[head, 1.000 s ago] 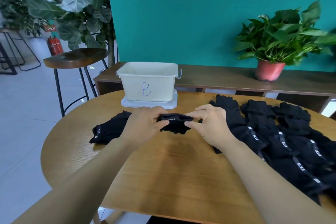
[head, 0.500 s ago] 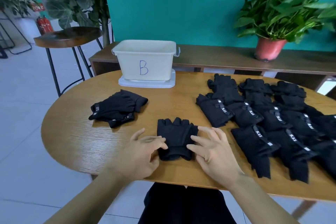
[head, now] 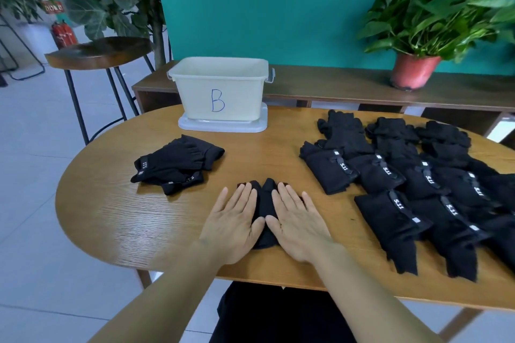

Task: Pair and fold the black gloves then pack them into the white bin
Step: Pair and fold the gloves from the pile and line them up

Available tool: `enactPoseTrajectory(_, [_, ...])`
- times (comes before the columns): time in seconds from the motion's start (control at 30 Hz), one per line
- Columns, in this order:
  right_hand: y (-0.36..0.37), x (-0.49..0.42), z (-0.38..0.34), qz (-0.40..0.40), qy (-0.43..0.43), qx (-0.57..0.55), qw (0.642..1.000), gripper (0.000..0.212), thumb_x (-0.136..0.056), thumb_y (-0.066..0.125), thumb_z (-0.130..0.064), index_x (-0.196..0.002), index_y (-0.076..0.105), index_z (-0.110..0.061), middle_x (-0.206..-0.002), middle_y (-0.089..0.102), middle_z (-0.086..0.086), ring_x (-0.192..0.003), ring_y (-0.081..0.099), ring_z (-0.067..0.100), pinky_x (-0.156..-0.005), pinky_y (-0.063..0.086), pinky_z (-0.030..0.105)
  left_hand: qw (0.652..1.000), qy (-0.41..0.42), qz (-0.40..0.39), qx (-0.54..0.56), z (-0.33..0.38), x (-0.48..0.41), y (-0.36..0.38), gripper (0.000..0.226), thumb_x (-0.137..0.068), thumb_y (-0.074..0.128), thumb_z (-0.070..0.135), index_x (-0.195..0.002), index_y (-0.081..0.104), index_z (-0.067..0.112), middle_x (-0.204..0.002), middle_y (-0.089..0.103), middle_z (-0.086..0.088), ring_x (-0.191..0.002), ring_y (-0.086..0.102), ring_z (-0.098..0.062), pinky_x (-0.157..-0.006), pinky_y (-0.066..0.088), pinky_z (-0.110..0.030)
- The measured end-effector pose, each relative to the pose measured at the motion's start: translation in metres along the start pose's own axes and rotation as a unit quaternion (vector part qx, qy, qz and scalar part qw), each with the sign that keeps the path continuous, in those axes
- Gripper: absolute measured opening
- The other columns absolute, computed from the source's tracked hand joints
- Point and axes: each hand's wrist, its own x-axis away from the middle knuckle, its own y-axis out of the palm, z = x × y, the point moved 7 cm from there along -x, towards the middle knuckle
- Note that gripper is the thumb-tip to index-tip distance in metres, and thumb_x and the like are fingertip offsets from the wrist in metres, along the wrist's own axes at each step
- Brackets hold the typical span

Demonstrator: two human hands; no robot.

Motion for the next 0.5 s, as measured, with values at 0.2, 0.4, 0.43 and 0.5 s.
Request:
enactPoseTrajectory(0.2, [0.007,0.001,0.006,0.029,0.032,-0.007,0.999,0.099,-0.064,-0.037,-0.061,-0.152,-0.019,-0.017,-0.16,-0.025,0.001,-0.146,-0.024,0.014,-0.12,-0.015,0.04,1.0,-0.024,0.011,0.01,-0.004,-0.001,0.004,0.098,-0.069,-0.042,0.062,-0.15,-0.017,0.013,-0.164,-0.014,-0.005,-0.149,-0.019,-0.014,-0.114,-0.023,-0.039])
enactPoseTrajectory(0.4, [0.007,0.0,0.008,0.01,0.058,-0.005,0.998,0.077,-0.089,-0.017,-0.06,-0.154,-0.016,-0.019,-0.161,-0.023,0.003,-0.147,-0.025,0.017,-0.12,-0.015,0.045,0.997,-0.071,0.004,-0.003,-0.009,0.002,0.001,0.102,-0.073,-0.036,0.063,-0.155,-0.011,0.007,-0.164,-0.011,-0.008,-0.15,-0.017,-0.016,-0.115,-0.026,-0.039])
enactPoseTrajectory(0.43, [0.006,0.0,0.009,-0.001,0.058,-0.011,0.998,0.07,-0.096,-0.008,-0.058,-0.154,-0.015,-0.019,-0.161,-0.022,0.002,-0.146,-0.026,0.018,-0.119,-0.015,0.046,0.997,-0.071,0.008,-0.006,-0.011,0.003,-0.001,0.107,-0.069,-0.041,0.062,-0.155,-0.01,0.007,-0.164,-0.01,-0.009,-0.15,-0.016,-0.017,-0.116,-0.024,-0.04])
enactPoseTrajectory(0.5, [0.002,0.003,0.009,-0.008,0.054,-0.041,0.998,0.065,-0.101,0.001,-0.055,-0.155,-0.012,-0.021,-0.162,-0.02,0.0,-0.146,-0.028,0.017,-0.118,-0.017,0.047,0.997,-0.072,0.019,-0.012,-0.016,0.008,-0.006,0.109,-0.067,-0.044,0.06,-0.155,-0.008,0.007,-0.165,-0.008,-0.009,-0.151,-0.015,-0.017,-0.119,-0.02,-0.041])
